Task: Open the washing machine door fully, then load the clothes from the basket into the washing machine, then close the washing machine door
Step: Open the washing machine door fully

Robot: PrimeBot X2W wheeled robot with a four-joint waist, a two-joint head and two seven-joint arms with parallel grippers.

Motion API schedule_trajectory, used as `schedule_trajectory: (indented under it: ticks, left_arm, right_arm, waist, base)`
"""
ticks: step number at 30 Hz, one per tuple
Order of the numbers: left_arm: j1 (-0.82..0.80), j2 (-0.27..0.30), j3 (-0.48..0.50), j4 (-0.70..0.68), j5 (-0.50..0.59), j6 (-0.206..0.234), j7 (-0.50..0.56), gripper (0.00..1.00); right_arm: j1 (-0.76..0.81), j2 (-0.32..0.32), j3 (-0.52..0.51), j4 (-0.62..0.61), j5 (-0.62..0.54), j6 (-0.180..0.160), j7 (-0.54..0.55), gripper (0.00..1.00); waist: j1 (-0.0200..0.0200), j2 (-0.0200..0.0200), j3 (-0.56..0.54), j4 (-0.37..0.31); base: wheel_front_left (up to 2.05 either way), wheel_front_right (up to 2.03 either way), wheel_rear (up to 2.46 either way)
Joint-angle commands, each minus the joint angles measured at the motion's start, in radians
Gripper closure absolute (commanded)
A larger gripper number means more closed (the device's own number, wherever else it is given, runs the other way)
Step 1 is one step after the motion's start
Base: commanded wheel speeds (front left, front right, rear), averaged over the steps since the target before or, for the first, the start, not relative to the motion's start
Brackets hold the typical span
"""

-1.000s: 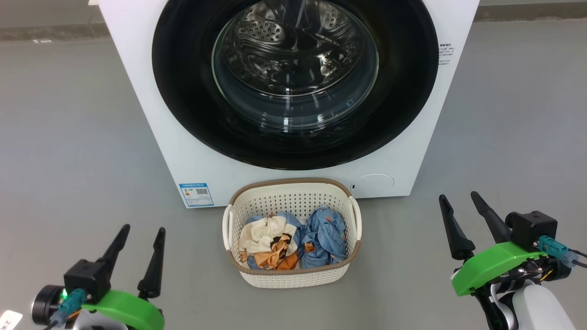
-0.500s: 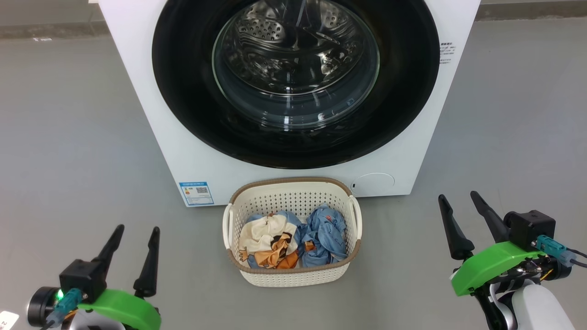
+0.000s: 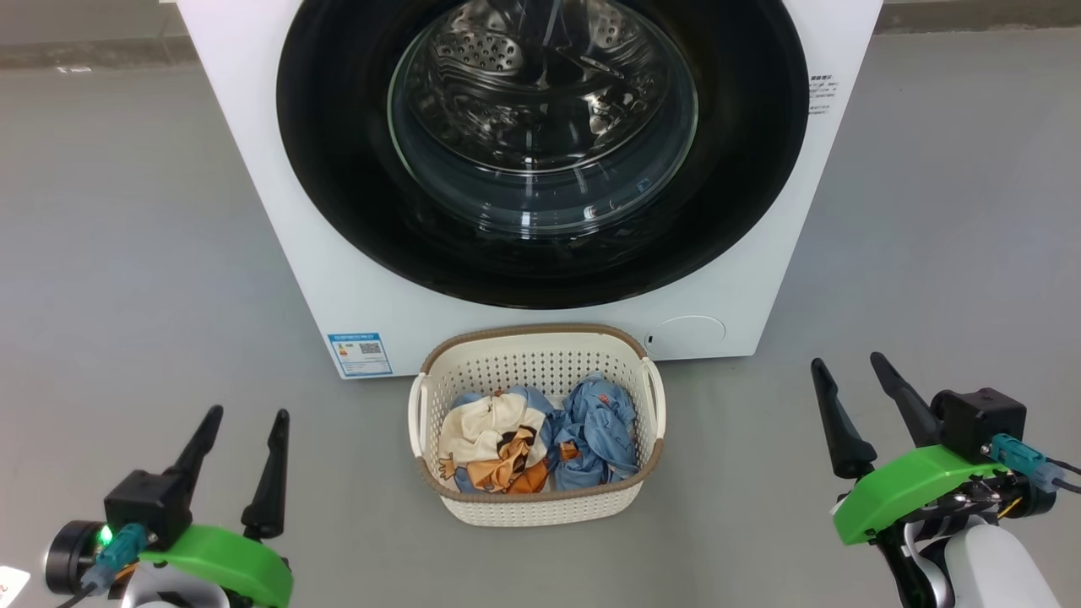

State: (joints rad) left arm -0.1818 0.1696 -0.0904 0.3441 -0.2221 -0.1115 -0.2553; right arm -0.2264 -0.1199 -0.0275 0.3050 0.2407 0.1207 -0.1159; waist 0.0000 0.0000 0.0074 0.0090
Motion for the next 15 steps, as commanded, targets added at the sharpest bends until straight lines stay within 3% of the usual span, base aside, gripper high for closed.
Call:
schedule_trajectory:
  ticks: [1, 8, 15]
  left_arm:
    - [-0.052, 0.025, 0.037, -0.022, 0.008, 0.003, -0.006, 0.00]
    - [-0.053, 0.024, 0.040, -0.031, 0.022, 0.013, -0.006, 0.00]
    - [-0.054, 0.021, 0.047, -0.031, 0.024, 0.014, -0.006, 0.00]
  right_arm:
    - [-0.029, 0.003, 0.013, -0.025, -0.011, 0.010, -0.007, 0.00]
    - [-0.029, 0.003, 0.008, -0.026, -0.019, 0.010, -0.009, 0.00]
    - [-0.028, 0.003, 0.009, -0.021, -0.018, 0.010, -0.010, 0.00]
  waist:
    - [0.0000, 0.0000, 0.002, 0.001]
    - [0.0000, 0.0000, 0.005, 0.004]
    - [0.0000, 0.0000, 0.009, 0.006]
  base:
    - [0.00, 0.00, 0.00]
    - [0.14, -0.01, -0.13]
    - [0.77, 0.32, -1.09]
